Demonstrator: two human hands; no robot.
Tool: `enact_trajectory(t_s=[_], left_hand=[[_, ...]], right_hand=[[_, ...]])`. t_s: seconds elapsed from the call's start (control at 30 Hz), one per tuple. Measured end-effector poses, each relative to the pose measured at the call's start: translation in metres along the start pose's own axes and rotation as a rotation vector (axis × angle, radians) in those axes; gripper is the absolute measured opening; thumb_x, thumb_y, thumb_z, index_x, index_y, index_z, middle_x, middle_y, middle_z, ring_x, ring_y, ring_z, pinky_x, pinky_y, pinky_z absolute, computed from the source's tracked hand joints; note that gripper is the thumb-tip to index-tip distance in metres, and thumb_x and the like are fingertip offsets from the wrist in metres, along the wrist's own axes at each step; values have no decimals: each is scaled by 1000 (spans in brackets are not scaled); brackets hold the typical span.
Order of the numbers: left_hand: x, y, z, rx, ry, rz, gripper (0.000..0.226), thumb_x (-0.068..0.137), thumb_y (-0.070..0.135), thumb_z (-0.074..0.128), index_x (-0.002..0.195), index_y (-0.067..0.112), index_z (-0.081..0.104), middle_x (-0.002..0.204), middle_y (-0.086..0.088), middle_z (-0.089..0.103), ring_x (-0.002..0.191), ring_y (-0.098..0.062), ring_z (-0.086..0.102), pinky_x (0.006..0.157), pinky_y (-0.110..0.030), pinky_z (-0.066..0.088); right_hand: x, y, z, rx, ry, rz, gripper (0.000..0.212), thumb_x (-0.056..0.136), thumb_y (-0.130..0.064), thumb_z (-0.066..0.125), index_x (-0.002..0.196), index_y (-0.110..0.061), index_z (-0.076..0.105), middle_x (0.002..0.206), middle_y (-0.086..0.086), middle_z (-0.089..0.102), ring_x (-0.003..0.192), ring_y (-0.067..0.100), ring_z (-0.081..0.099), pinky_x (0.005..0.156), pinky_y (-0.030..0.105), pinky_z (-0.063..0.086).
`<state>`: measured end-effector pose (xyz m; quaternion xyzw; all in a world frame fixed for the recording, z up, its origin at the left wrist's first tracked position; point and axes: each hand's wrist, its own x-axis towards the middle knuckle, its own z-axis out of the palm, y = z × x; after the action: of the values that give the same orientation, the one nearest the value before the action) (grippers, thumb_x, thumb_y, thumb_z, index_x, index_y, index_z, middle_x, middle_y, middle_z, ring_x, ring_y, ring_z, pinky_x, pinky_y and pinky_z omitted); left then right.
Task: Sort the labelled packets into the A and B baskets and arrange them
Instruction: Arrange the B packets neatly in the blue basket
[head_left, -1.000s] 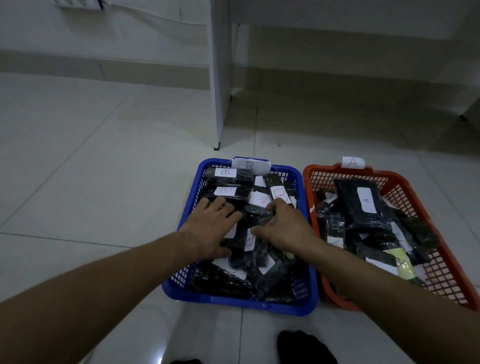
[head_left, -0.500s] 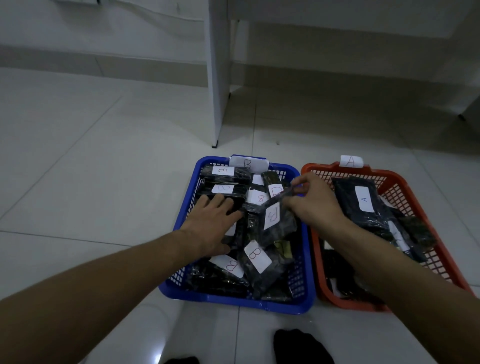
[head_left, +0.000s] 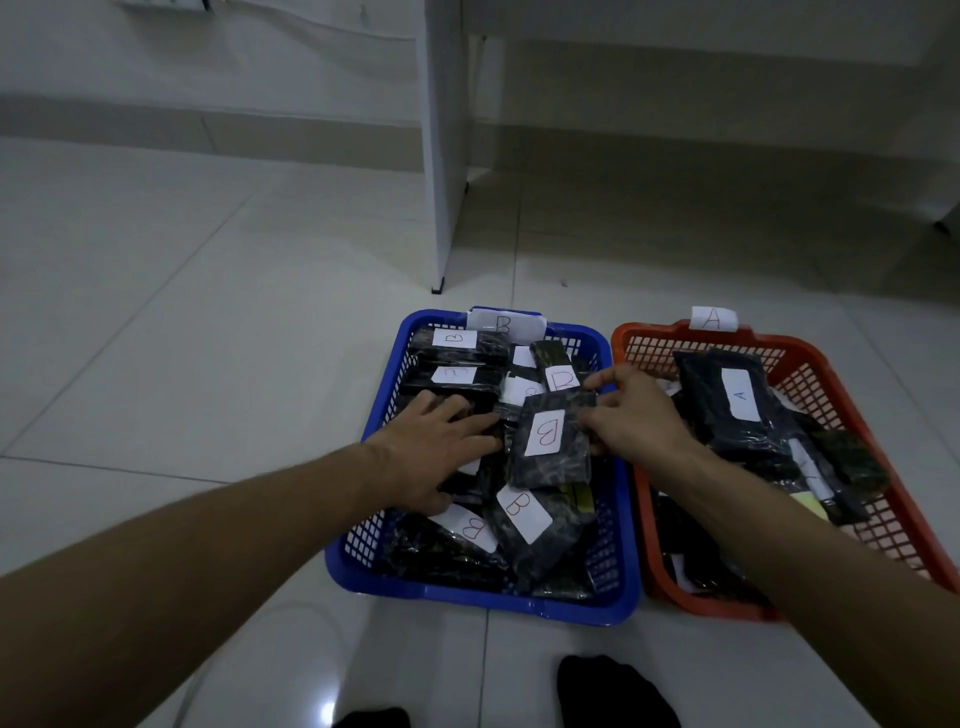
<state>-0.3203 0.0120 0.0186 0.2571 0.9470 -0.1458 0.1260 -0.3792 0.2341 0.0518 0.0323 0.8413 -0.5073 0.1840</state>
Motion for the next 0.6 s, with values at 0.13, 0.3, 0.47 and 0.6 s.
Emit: enact_trajectory(t_s=[0.13,0.3,0.47,0.6], left_hand=[[1,-1,2,29,-14,26,81,85,50,59,152,32,17,162,-1,8,144,-27,10,114,-50,12],[-1,-10,16,-43,104,-90,86,84,61,58,152,28,17,159,3,17,141,-22,17,114,-43,16],[-14,-10,19,-274,249,-86,83,79,64,58,145,20,34,154,-3,24,138,-22,27,112,-43,32],[-29,-20,18,-295,299,-157,80,78,59,56,142,14,38,149,-6,35,132,-23,38,108,-38,36]], right_hand=[[-2,1,4,-47,-29,-35,31,88,-4,69,109,-18,53,90,7,71,75,17,73,60,29,61],[1,4,10,-105,-35,-76,35,89,-2,66,114,-22,52,92,3,72,80,15,73,70,39,63],[5,6,13,-73,-51,-40,40,90,-2,64,119,-25,48,95,7,73,80,20,74,76,42,62],[4,5,18,-1,-82,28,39,91,5,58,120,-20,48,95,11,72,77,20,73,60,28,59]])
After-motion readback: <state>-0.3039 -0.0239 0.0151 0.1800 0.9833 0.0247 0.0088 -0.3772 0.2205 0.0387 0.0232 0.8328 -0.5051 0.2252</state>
